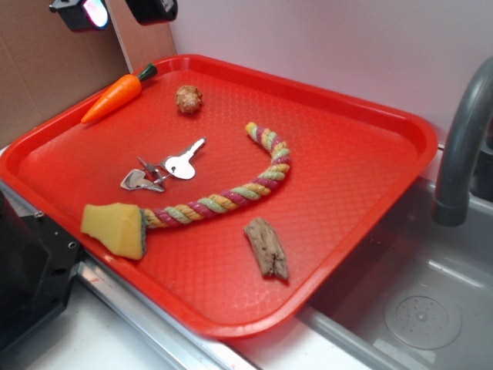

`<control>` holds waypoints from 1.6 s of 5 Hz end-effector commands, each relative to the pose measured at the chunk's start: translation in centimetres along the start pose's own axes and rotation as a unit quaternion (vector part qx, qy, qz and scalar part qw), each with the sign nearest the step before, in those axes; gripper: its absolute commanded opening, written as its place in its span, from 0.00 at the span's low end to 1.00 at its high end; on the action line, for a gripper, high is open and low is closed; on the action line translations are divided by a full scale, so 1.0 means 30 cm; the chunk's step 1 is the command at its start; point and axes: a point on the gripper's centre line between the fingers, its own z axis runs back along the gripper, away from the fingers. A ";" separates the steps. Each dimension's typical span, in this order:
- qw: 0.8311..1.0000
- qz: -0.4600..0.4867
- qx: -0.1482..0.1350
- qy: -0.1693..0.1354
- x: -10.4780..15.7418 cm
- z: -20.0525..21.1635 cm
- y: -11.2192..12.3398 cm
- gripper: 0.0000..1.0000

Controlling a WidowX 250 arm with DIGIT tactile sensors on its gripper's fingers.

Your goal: Grab the shell.

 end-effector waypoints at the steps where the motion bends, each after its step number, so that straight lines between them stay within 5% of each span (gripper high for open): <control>1: 0.994 0.085 0.061 -0.009 0.086 -0.072 0.030 1.00; 2: 0.974 0.205 0.097 -0.002 0.177 -0.221 0.069 1.00; 3: 0.968 0.236 0.076 -0.023 0.199 -0.318 0.108 1.00; 5: 0.974 0.199 0.099 0.033 0.224 -0.507 0.156 1.00; 6: 0.974 0.186 0.121 0.053 0.228 -0.527 0.151 0.00; 7: 0.984 0.126 0.114 0.059 0.246 -0.405 0.120 0.00; 8: 0.996 0.047 0.065 0.025 0.226 -0.237 0.080 0.00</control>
